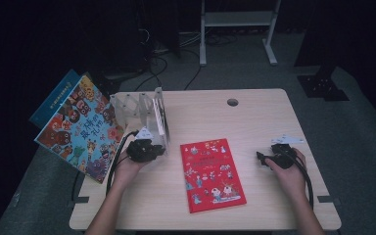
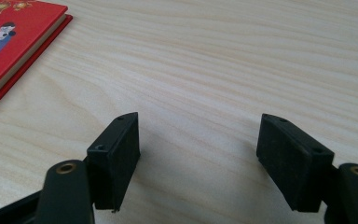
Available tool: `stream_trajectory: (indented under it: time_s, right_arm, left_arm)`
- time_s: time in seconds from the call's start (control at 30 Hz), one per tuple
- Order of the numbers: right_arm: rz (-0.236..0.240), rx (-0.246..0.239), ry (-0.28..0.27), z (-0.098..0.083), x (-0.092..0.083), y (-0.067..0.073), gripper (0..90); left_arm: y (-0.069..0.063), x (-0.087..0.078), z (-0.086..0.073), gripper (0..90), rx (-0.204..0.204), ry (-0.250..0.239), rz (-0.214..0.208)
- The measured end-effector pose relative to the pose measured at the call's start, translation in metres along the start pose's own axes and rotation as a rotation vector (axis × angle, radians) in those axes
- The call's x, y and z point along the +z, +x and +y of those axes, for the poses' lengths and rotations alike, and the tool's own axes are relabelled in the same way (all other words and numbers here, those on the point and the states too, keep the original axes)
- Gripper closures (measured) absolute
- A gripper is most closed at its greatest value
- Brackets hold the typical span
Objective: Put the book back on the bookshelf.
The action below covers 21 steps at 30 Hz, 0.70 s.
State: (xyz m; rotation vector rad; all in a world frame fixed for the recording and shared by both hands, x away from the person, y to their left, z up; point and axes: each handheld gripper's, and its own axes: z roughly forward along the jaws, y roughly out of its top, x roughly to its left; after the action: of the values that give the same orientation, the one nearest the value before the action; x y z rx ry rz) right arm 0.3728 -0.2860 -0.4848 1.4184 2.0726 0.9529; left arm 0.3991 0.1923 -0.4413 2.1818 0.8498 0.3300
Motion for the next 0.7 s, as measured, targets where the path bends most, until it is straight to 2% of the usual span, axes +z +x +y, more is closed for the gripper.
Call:
stream_trajectory:
  time_s: [0.47,0.6,0.7]
  right_arm:
    - [0.002,-0.002,0.000,0.000,0.000,0.000,28.8]
    - [0.002,-0.002,0.000,0.000,0.000,0.000,28.8]
    - [0.002,-0.002,0.000,0.000,0.000,0.000,28.8]
  left_arm:
    - [-0.001,-0.008,-0.005,73.3,0.013,0.013,0.003]
    - [-0.003,-0.011,-0.007,69.3,0.016,0.008,0.007]
    - [-0.005,-0.013,-0.011,63.1,0.035,0.032,0.012]
